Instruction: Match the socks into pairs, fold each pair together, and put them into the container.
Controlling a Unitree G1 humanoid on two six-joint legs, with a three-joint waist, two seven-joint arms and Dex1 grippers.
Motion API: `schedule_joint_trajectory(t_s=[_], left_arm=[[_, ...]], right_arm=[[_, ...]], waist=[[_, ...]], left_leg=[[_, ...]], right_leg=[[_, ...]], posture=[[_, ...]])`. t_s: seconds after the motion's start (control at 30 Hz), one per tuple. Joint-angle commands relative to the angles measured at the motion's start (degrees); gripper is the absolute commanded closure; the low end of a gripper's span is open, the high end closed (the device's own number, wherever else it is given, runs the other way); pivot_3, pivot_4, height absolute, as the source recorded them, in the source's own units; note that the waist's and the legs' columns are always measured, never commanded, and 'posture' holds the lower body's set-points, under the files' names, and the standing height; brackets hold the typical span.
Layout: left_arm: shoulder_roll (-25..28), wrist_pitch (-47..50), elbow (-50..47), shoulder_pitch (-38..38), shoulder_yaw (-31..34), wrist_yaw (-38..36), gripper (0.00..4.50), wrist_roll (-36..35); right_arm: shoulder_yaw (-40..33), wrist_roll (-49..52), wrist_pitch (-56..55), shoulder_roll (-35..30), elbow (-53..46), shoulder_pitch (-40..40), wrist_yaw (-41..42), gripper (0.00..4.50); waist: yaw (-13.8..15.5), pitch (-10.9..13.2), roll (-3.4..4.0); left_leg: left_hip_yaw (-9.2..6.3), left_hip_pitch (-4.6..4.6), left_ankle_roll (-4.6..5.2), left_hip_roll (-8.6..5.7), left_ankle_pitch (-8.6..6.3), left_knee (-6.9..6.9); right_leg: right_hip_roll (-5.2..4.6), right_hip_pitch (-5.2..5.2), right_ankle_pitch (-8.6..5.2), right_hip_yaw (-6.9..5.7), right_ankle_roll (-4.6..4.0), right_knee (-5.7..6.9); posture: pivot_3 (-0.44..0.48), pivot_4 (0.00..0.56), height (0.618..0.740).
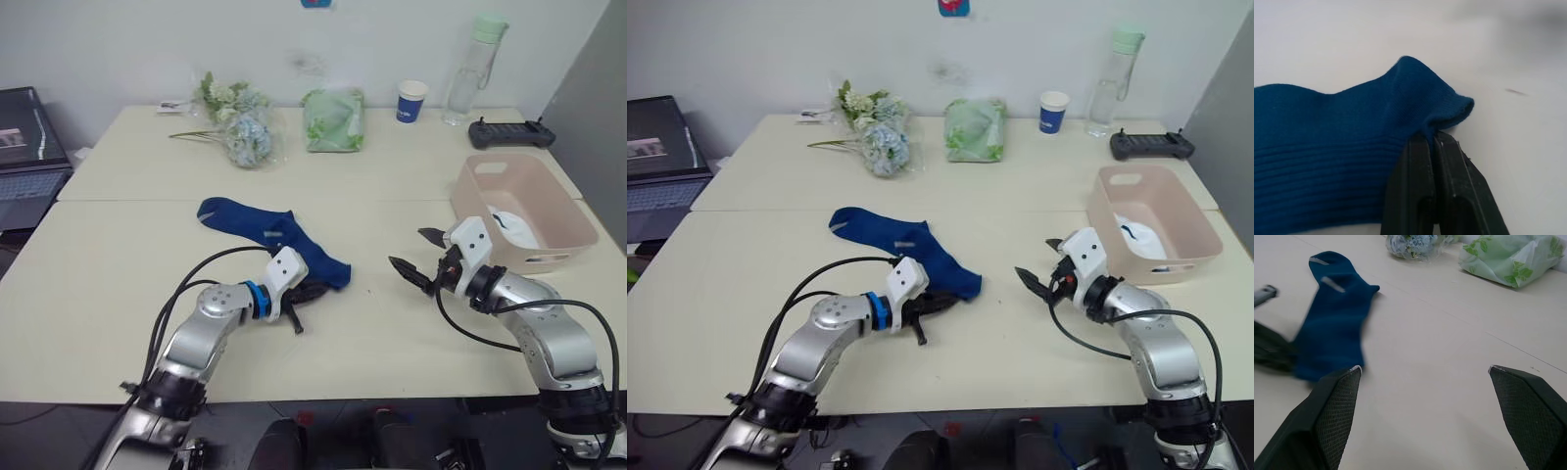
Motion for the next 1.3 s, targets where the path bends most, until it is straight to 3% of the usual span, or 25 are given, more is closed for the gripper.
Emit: schedule_joint_trajectory(t_s=[0.03,0.07,0.17,0.33,0.43,0.53,0.7,0.93,1.03,1.2,1.3], left_arm=[[1.35,8.87,-12.59,1.65,-1.06,-1.87,4.46,-6.46],[1.38,10.52,-13.89,1.90,-1.20,-2.01,4.46,-7.76],[2.43,12.93,-15.77,2.36,-1.48,-3.19,3.83,-9.98],[5.88,17.16,-16.47,1.60,2.45,-4.67,2.29,-15.04],[6.19,15.41,-10.49,-1.31,7.61,-3.28,1.29,-15.66],[5.81,8.06,2.36,-7.07,10.04,0.34,0.35,-10.12],[3.51,-3.12,20.55,-14.92,7.90,3.67,0.35,-1.96],[-1.18,-9.98,31.50,-17.31,5.44,4.62,0.35,3.10],[-1.32,-10.40,32.75,-17.18,4.76,4.07,0.95,4.28],[-1.00,-9.79,31.19,-16.00,4.75,2.06,2.55,4.20],[-0.65,-9.19,30.11,-15.40,4.95,1.34,3.46,4.09]], right_arm=[[-0.96,0.64,-1.92,-1.11,0.13,-1.78,1.73,0.00],[-0.85,0.57,-2.03,-1.17,0.39,-2.07,2.02,0.00],[-0.58,0.50,-2.11,-1.69,0.61,-2.27,3.10,0.00],[-0.13,0.45,-2.75,-5.42,0.12,-0.38,7.56,0.00],[1.25,0.49,-4.11,-8.41,-0.60,0.99,11.82,0.00],[3.72,2.10,-3.76,-10.00,-3.20,2.27,16.09,0.00],[7.73,6.86,6.00,-9.59,-6.41,3.59,18.15,0.00],[7.97,8.32,15.05,-9.20,-6.73,8.15,13.67,0.00],[8.54,9.01,17.80,-10.32,-8.59,10.06,13.44,0.00],[7.82,12.58,23.02,-4.14,-7.42,7.99,8.81,0.00],[8.82,12.88,25.01,-1.82,-6.33,6.08,7.30,0.60]], waist=[[0.13,-0.01,0.01],[0.15,-0.01,0.01],[-0.03,-0.01,0.01],[-0.23,-0.01,0.02],[-0.12,-0.01,0.01],[-0.14,-0.01,0.01],[-0.20,-0.01,0.01],[0.04,-0.01,0.00],[0.10,-0.03,-0.01],[-0.28,-0.17,-0.18],[-0.54,-0.19,-0.17]], left_leg=[[0.02,0.01,0.01,-0.04,-0.01,0.01],[0.03,0.00,0.02,-0.08,-0.01,0.01],[0.06,0.00,0.04,-0.07,-0.02,0.01],[0.04,0.01,0.05,-0.04,-0.03,0.00],[0.04,0.00,0.05,-0.05,-0.03,0.01],[0.03,0.02,0.06,-0.06,-0.03,0.02],[0.02,0.01,0.05,-0.06,-0.03,0.02],[0.01,-0.09,0.04,-0.12,-0.02,0.09],[-0.01,-0.06,0.04,-0.11,-0.02,0.08],[-0.01,-0.01,0.04,-0.07,-0.03,0.07],[-0.01,0.05,0.05,-0.06,-0.03,0.06]], right_leg=[[0.00,0.03,-0.01,0.03,0.01,-0.02],[-0.01,0.04,-0.02,0.03,0.03,-0.03],[0.01,0.03,-0.03,0.06,0.06,-0.05],[0.03,0.02,-0.03,0.06,0.05,-0.04],[0.02,0.02,-0.03,0.03,0.05,-0.06],[0.04,0.02,-0.03,0.00,0.06,-0.04],[0.11,0.02,-0.03,0.01,0.05,-0.06],[-0.02,-0.01,-0.03,-0.02,0.05,-0.08],[-0.01,-0.01,-0.03,-0.03,0.06,-0.05],[0.01,0.00,-0.04,-0.02,0.07,-0.02],[0.03,0.00,-0.03,0.02,0.06,0.03]], posture=[[0.000,0.150,0.740],[0.000,0.150,0.740],[0.000,0.150,0.740],[0.000,0.150,0.740],[0.000,0.150,0.740],[0.000,0.150,0.740],[0.000,0.150,0.740],[0.000,0.150,0.740],[0.000,0.150,0.740],[0.000,0.150,0.740],[0.000,0.150,0.740]])
